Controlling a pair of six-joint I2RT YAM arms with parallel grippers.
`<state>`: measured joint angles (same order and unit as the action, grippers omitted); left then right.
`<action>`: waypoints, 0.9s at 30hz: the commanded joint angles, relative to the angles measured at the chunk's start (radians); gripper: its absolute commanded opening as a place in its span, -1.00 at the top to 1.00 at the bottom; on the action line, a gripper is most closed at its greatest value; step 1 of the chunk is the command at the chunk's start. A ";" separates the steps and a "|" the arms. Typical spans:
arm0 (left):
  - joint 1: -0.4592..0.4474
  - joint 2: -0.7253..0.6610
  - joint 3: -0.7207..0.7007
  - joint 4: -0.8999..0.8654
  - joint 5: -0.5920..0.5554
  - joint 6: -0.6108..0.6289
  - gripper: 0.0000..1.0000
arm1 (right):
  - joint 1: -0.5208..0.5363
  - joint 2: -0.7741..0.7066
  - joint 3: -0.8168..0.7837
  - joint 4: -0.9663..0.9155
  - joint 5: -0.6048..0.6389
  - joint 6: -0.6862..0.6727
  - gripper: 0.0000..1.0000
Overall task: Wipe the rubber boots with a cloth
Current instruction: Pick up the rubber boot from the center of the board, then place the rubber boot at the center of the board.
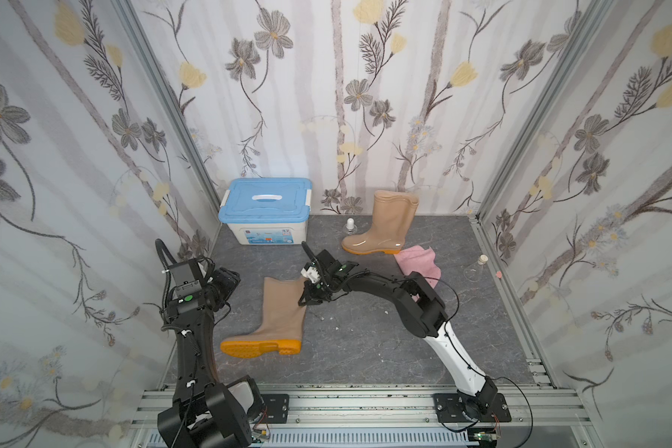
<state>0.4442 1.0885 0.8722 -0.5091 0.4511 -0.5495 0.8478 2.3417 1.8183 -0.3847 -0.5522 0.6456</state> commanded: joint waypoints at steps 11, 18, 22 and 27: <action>-0.155 0.110 0.055 0.004 0.153 0.030 -0.23 | -0.185 -0.683 -0.174 -0.389 0.496 -0.446 1.00; -0.185 0.137 0.059 0.007 0.178 0.035 -0.24 | -0.001 -0.735 -0.188 -0.413 0.839 -0.569 1.00; -0.185 0.136 0.066 0.003 0.161 0.038 -0.24 | 0.201 -0.625 -0.193 -0.388 0.961 -0.604 1.00; -0.159 0.116 0.081 -0.004 0.126 0.018 -0.24 | 0.397 -0.409 -0.108 -0.417 0.954 -0.564 1.00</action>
<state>0.2684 1.2186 0.9428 -0.5129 0.6022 -0.5270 1.1820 1.8603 1.6825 -0.7860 0.3866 0.0746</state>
